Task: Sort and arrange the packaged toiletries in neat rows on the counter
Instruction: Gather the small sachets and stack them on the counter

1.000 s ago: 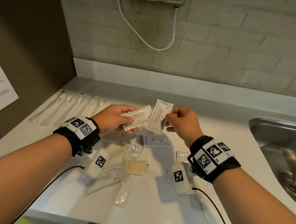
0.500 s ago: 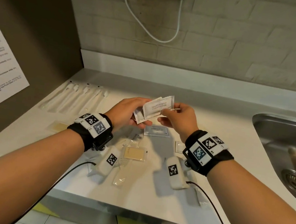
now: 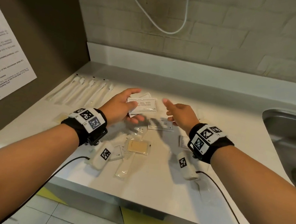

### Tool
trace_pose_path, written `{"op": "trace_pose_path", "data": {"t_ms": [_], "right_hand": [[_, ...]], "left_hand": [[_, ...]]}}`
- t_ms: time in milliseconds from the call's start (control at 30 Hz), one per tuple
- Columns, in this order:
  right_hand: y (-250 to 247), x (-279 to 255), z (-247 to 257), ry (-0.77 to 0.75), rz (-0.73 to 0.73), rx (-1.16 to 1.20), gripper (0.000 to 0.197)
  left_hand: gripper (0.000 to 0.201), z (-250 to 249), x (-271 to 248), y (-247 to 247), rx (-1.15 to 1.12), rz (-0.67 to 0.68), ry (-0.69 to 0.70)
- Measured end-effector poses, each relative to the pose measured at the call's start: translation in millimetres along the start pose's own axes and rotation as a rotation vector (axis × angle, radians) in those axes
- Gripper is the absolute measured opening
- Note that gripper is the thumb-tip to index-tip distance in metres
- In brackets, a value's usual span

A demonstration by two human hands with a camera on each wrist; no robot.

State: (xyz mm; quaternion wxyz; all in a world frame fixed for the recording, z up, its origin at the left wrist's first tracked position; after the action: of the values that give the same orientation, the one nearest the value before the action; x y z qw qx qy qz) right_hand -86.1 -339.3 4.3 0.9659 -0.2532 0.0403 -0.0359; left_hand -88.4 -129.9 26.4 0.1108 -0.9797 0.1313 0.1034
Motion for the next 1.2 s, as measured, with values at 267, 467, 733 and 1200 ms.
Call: {"op": "trace_pose_path", "data": {"t_ms": [267,467,733,1200], "right_hand": [[28.4,24.0,-25.0,-0.16,0.327,-0.799,0.036],[32.1,33.4,-12.0,-0.072,0.362,-0.93,0.031],[91.4,-16.5,62.0,-0.322,0.747,-0.629,0.03],[152.1,-36.7,69.2,-0.408,0.706,-0.832,0.026]], "left_hand": [[0.042,8.6,-8.9,-37.2,0.027,-0.102,-0.022],[0.043,25.7,-12.9,-67.8,0.018,-0.152,-0.036],[0.042,31.8,-13.8,-100.1,0.013,-0.157,-0.027],[0.049,55.3,-34.0,-166.1,-0.027,-0.196,-0.046]]}}
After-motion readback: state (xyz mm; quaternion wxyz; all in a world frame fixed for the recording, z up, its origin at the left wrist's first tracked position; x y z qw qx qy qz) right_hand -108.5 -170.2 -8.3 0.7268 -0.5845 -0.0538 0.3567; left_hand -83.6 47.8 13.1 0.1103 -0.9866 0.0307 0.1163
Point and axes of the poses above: each hand's wrist, its own x-axis towards the middle knuckle, its own y-axis out of the palm, z = x × y, the point moved 2 cm from there along x, towards the middle knuckle, and after that the axes turned 5 degrees about -y, right-handed, at the moved point
